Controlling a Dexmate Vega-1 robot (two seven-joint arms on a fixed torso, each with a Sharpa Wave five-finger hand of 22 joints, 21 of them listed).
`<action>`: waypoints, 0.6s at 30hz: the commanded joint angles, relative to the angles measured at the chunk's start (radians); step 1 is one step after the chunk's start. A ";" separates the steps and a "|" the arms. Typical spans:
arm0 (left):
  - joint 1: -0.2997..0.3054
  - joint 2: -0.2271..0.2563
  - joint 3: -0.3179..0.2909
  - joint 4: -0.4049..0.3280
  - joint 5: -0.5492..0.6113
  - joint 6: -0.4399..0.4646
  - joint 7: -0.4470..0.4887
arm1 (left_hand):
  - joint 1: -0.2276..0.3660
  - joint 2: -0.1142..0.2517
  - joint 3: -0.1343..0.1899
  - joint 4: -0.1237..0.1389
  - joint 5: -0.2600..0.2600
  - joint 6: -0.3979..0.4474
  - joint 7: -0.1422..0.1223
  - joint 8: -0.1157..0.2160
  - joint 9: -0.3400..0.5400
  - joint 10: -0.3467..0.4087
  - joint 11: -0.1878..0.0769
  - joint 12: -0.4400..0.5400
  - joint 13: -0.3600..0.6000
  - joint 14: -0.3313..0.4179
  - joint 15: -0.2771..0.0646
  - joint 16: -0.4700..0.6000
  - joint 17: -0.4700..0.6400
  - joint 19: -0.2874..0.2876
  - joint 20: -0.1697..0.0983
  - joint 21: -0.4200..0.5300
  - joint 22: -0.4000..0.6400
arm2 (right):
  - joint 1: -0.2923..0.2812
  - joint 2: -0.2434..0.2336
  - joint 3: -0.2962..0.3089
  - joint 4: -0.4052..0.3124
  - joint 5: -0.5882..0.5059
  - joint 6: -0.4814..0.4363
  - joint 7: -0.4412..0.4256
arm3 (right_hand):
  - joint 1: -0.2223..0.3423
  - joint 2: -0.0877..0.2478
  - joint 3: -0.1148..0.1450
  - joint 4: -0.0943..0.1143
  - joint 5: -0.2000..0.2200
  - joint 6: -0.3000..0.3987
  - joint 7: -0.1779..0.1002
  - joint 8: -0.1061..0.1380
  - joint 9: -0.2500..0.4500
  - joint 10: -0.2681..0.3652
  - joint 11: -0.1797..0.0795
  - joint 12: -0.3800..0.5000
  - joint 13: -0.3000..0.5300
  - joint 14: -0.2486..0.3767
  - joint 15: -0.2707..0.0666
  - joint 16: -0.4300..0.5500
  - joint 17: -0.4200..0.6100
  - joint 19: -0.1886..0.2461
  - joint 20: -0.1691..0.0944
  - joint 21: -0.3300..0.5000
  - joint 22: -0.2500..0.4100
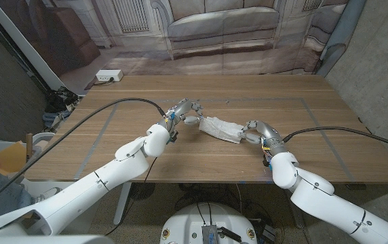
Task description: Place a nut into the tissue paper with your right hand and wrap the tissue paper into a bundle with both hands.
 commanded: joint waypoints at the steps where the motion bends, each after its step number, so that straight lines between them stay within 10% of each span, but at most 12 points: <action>1: -0.050 -0.013 0.040 0.013 0.044 0.041 -0.016 | 0.008 -0.001 0.011 0.001 -0.001 0.033 0.043 0.011 0.064 -0.003 0.005 -0.005 0.003 -0.007 -0.040 -0.003 0.001 -0.010 0.001 -0.001 0.003 | 0.045 -0.015 -0.004 -0.001 0.070 -0.051 0.050 | 0.003 0.008 0.007 -0.002 -0.004 -0.003 0.000 0.005 0.005 0.003 0.005 -0.005 0.002 0.001 0.007 0.000 0.003 -0.004 0.007 -0.001 0.005; 18: -0.087 -0.038 0.091 0.042 0.119 0.101 -0.016 | 0.003 0.001 0.017 0.002 -0.001 0.030 0.047 0.009 0.051 -0.002 0.008 -0.003 0.004 -0.006 -0.036 -0.002 0.001 -0.014 0.002 -0.001 0.003 | 0.120 -0.040 -0.028 0.017 0.159 -0.110 0.100 | 0.004 0.010 0.010 -0.004 -0.015 -0.006 0.000 0.007 0.005 0.008 0.009 -0.005 0.002 0.007 0.017 0.001 0.004 -0.006 0.015 -0.001 0.006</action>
